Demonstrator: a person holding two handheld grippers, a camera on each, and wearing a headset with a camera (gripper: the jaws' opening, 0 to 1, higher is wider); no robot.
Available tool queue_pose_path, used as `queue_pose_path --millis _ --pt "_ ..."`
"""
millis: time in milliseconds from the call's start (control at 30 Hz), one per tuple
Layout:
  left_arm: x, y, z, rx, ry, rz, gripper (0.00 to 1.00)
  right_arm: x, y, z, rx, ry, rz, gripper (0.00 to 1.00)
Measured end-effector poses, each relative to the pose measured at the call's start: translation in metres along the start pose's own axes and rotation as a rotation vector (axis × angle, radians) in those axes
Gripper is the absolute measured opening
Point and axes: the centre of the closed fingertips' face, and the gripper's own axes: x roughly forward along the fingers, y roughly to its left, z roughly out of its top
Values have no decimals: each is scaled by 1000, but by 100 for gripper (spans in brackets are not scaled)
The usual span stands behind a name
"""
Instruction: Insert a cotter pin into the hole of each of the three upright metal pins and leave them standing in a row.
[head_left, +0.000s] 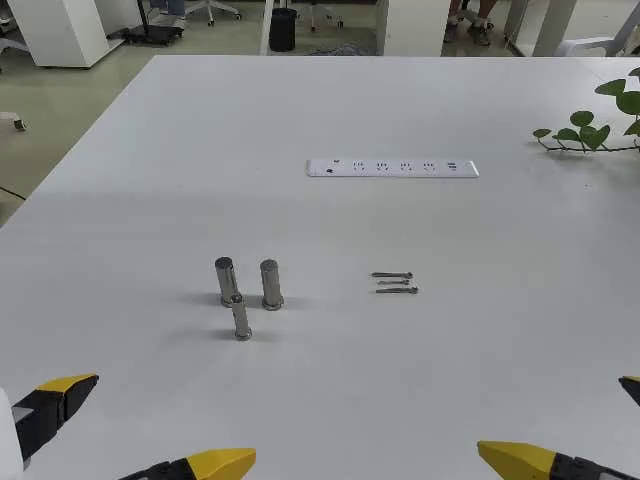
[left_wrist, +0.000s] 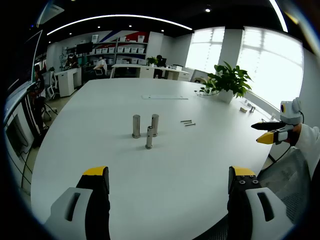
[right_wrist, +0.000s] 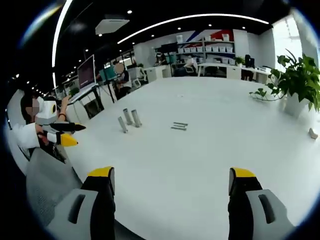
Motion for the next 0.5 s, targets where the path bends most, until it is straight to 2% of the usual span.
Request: queue_pose_path --millis 167,500 --pt "0 -1 -3 13 19 -6 99 -1 0 -2 16 -4 1 92" --pt "2 -2 -1 13 14 -15 99 -5 -4 -4 9 6 -7 91"
